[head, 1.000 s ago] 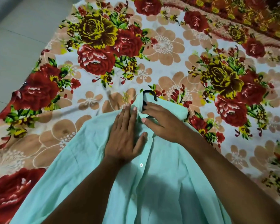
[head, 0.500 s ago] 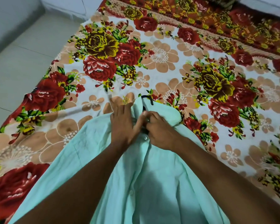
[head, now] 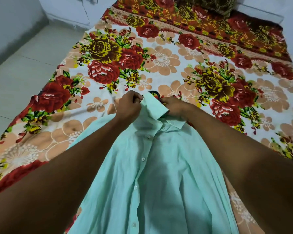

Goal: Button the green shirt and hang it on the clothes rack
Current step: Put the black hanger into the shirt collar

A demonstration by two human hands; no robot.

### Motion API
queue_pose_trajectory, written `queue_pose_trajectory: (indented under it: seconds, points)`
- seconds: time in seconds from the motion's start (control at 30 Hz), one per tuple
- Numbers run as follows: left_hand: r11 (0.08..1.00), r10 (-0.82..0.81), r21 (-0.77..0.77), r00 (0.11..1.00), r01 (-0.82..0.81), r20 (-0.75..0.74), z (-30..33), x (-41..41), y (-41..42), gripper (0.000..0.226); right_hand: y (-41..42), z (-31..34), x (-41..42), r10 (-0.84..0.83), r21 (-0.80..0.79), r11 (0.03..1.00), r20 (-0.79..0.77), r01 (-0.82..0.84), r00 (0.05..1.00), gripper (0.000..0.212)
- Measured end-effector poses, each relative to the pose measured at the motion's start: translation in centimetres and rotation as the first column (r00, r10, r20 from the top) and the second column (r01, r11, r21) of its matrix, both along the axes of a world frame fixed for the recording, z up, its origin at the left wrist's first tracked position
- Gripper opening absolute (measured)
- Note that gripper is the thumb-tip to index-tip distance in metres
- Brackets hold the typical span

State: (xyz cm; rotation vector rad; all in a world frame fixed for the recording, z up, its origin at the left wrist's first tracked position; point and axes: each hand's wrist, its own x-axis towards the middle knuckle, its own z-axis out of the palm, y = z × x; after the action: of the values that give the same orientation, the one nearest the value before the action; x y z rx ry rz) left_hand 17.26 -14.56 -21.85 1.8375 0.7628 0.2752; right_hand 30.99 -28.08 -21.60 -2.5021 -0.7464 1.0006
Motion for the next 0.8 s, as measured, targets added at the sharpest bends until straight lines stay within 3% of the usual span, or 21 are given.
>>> queue_pose_trajectory:
  seconds: [0.07, 0.1, 0.17, 0.23, 0.3, 0.43, 0.57, 0.67, 0.73, 0.8]
  points:
    - [0.998, 0.001, -0.065, 0.999, 0.002, 0.046, 0.3, -1.0, -0.2, 0.017, -0.1, 0.5, -0.6, 0.033, 0.041, 0.999, 0.002, -0.034, 0.999, 0.029]
    - [0.999, -0.028, -0.043, 0.999, 0.030, 0.036, 0.6, -1.5, -0.4, 0.025, -0.4, 0.6, -1.0, 0.009, 0.087, 0.996, 0.011, -0.010, 1.000, 0.020]
    - [0.989, -0.111, 0.095, 0.994, 0.110, 0.006, 1.0, -1.8, -0.9, 0.046, -1.3, 0.6, -1.4, -0.020, 0.149, 0.989, 0.043, 0.014, 0.999, 0.015]
    - [0.936, -0.143, 0.324, 0.990, 0.140, -0.015, 1.3, -2.9, -1.5, 0.061, -2.4, 1.1, -2.6, -0.006, 0.205, 0.979, 0.065, -0.007, 0.998, 0.028]
    - [0.885, -0.086, 0.453, 0.994, 0.106, -0.066, 1.7, -3.8, -2.2, 0.069, -3.0, 1.6, -3.7, 0.006, 0.296, 0.954, 0.097, -0.035, 0.995, 0.029]
    - [0.890, 0.057, 0.456, 0.996, -0.019, -0.071, 3.0, -5.3, -4.1, 0.079, -3.7, 2.1, -6.3, -0.066, 0.408, 0.913, 0.127, 0.009, 0.990, 0.009]
    - [0.960, -0.005, 0.280, 0.998, 0.021, -0.057, 4.1, -6.1, -5.5, 0.068, -4.4, 2.4, -7.8, -0.085, 0.482, 0.875, 0.071, 0.041, 0.994, 0.019]
    - [0.970, 0.005, 0.245, 0.997, 0.014, -0.078, 3.6, -7.3, -4.9, 0.025, -4.8, 2.7, -8.5, -0.134, 0.466, 0.880, 0.067, 0.088, 0.989, 0.026]
    - [0.996, 0.076, -0.051, 0.997, -0.076, 0.012, 3.3, -8.1, -3.8, 0.017, -4.8, 3.1, -8.9, -0.146, 0.447, 0.889, 0.083, 0.094, 0.986, 0.027]
    - [0.893, 0.155, -0.432, 0.987, -0.124, 0.037, 3.5, -8.6, -2.5, 0.009, -4.7, 3.2, -9.1, -0.153, 0.427, 0.899, 0.099, 0.097, 0.983, 0.028]
